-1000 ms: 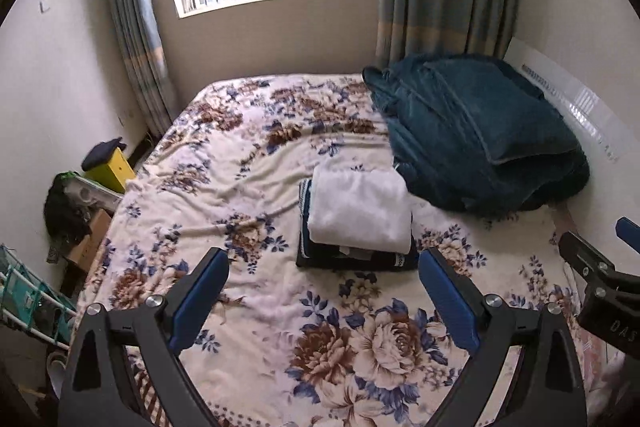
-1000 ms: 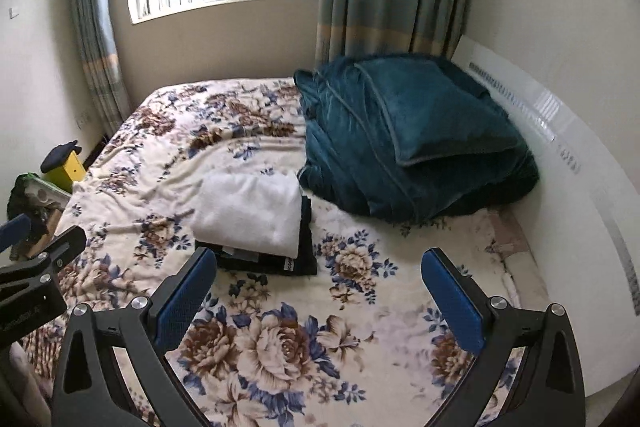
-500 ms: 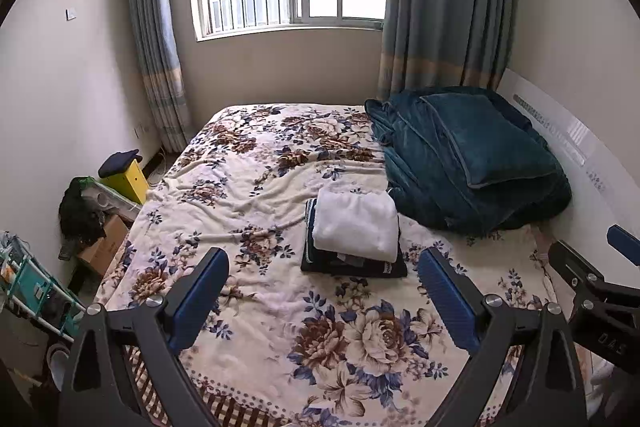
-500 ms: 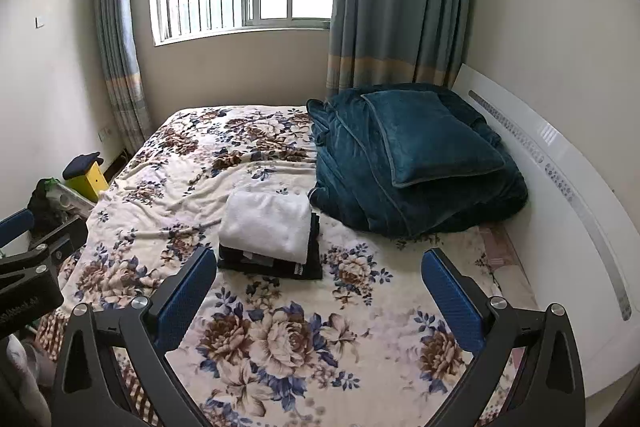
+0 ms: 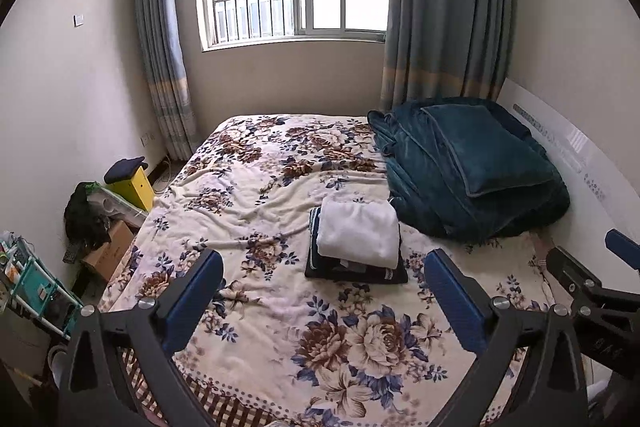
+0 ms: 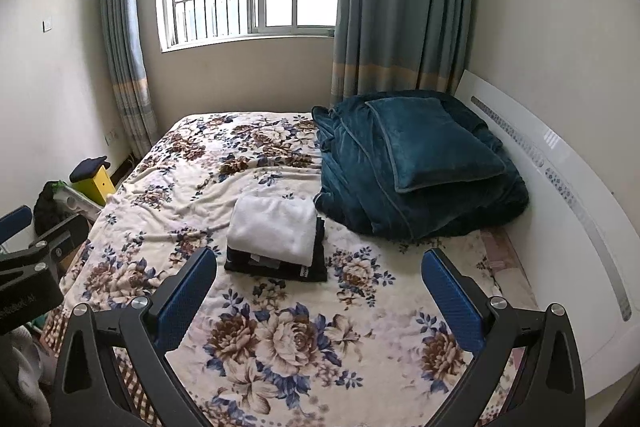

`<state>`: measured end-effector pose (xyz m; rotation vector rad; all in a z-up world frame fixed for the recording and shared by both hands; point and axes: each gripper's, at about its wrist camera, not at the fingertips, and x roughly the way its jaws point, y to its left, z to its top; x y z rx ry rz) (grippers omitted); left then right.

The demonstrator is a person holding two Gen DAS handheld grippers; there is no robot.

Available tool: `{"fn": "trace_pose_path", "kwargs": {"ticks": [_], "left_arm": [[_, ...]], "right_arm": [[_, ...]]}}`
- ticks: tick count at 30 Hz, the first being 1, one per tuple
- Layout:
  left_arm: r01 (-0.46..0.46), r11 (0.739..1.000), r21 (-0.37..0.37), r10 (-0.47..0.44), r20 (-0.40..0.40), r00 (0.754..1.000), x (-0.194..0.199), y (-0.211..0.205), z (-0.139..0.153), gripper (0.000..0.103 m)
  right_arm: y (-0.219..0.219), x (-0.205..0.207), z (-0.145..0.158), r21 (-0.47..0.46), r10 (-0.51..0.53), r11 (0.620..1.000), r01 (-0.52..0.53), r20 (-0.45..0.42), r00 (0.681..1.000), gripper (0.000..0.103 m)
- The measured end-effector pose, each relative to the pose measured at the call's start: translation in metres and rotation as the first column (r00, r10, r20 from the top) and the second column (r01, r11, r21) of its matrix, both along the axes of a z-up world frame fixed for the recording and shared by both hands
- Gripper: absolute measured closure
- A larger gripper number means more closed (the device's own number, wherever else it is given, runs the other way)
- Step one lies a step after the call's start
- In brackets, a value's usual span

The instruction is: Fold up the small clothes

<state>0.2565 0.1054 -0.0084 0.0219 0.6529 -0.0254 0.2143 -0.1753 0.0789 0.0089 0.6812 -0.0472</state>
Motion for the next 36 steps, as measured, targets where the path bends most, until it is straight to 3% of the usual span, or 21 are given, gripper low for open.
{"fn": "trace_pose_path", "kwargs": {"ticks": [36], "left_arm": [[-0.011,1.000,-0.002,0.011,0.012,1.000,-0.0060,-0.0060,0.0061,0.000]], "right_arm": [[-0.0029,0.0050,0.0064,0.024,0.021,0.999,-0.022,0.012,1.000,0.000]]}}
